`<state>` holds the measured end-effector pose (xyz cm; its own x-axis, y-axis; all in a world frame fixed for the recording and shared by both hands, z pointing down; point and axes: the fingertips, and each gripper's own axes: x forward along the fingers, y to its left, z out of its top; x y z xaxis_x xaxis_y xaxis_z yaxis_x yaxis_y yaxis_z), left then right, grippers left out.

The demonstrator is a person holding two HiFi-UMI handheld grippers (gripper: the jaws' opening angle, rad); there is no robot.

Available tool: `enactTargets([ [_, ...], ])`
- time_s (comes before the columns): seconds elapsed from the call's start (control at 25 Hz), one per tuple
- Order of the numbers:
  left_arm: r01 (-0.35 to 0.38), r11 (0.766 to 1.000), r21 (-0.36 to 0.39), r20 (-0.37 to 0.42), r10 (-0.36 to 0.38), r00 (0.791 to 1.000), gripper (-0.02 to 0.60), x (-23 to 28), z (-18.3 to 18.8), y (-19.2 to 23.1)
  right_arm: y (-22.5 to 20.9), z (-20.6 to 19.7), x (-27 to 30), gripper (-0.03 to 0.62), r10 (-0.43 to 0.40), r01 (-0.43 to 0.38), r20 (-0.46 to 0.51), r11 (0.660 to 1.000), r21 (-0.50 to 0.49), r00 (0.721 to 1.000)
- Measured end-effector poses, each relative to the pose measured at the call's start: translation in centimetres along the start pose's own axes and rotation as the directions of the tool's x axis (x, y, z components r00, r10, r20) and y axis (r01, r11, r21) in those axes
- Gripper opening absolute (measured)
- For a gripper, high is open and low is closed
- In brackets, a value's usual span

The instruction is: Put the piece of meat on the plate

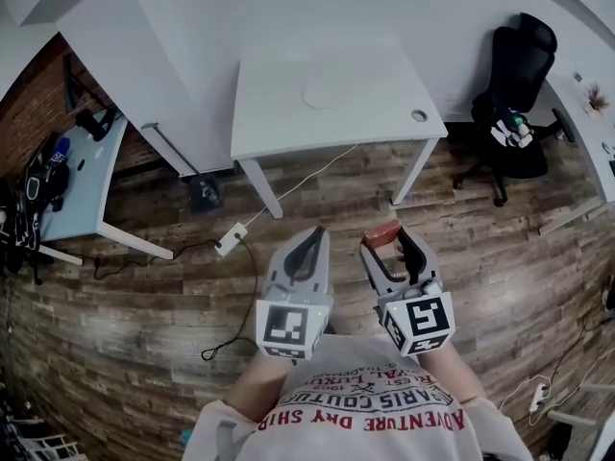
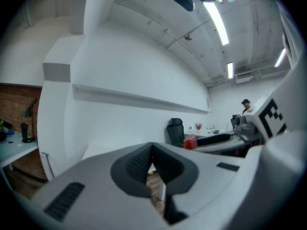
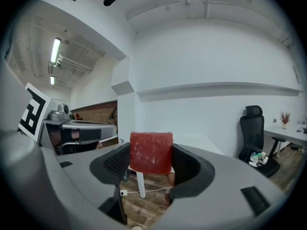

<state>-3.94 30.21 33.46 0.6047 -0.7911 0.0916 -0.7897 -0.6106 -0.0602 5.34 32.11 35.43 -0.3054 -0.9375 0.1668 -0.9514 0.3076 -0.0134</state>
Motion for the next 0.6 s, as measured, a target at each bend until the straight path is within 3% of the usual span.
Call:
enactTargets([
  [0.6, 0.123, 0.992, -0.012, 0.006, -0.123, 0.992, 0.008, 14.4, 1.7, 17.1, -2.0, 5.0, 20.2, 0.275, -0.111, 0.112, -0.013, 0.994, 0.015, 0.994],
])
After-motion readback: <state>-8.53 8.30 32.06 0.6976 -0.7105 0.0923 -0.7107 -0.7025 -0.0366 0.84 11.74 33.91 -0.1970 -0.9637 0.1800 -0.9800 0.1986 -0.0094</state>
